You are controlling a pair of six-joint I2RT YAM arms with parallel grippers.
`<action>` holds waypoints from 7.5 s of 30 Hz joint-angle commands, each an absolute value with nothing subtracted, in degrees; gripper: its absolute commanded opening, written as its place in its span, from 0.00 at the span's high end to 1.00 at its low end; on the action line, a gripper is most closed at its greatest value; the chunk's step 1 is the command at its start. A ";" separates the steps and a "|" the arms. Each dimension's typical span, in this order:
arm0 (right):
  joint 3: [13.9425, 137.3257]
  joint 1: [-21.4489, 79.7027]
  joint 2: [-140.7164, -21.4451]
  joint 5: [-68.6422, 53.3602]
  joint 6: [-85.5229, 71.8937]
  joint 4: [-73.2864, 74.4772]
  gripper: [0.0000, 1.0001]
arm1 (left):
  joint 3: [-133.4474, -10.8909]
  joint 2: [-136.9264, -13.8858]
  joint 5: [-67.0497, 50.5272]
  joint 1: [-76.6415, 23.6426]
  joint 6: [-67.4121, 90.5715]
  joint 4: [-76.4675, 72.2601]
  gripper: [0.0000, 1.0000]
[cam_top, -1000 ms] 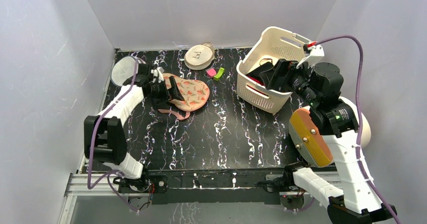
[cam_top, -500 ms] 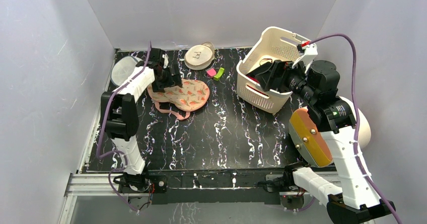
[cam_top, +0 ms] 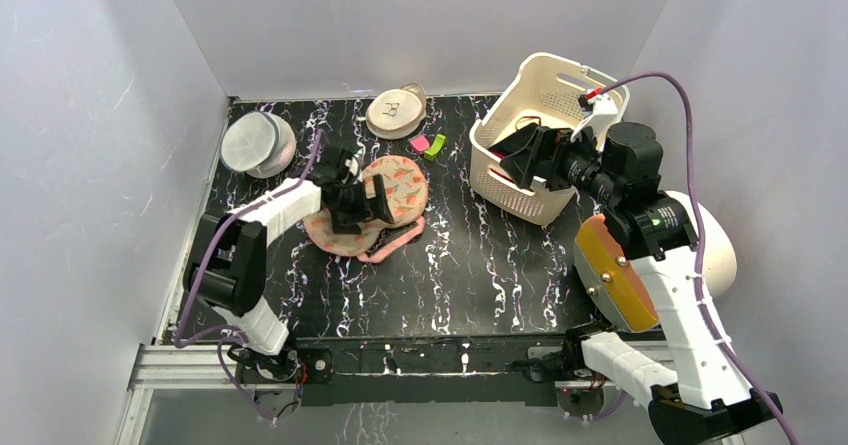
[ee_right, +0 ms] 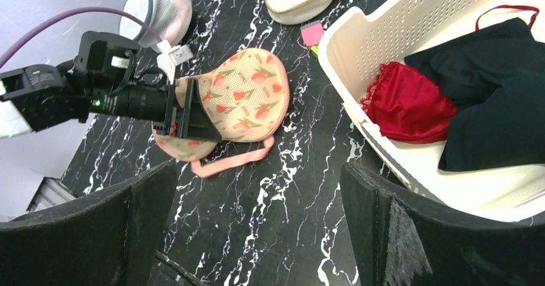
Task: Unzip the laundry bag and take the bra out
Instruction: Adjust the laundry bag at the center of the board, then pick up the laundry bag at the center of the board, then unzip the laundry bag at the center of the board.
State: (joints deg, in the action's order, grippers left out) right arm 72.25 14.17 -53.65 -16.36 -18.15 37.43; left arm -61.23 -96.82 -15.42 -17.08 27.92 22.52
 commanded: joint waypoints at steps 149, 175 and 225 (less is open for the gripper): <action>37.65 46.10 -49.69 1.28 -41.69 18.27 0.10 | -30.36 -70.61 -20.50 -45.35 -44.29 -17.09 1.00; 18.44 54.47 -63.09 11.32 -36.52 -32.44 0.62 | -40.85 -75.32 -23.99 -45.44 -31.71 -11.68 1.00; 20.49 55.46 -71.50 20.68 -26.34 -37.58 0.70 | -41.66 -75.81 -26.33 -45.97 -31.53 -10.20 1.00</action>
State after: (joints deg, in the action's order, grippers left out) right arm 18.61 55.33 -71.64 17.72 -27.92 -34.85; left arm -39.75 -76.69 -22.98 -45.23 -31.07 -9.37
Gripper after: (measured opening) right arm 0.301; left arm 0.052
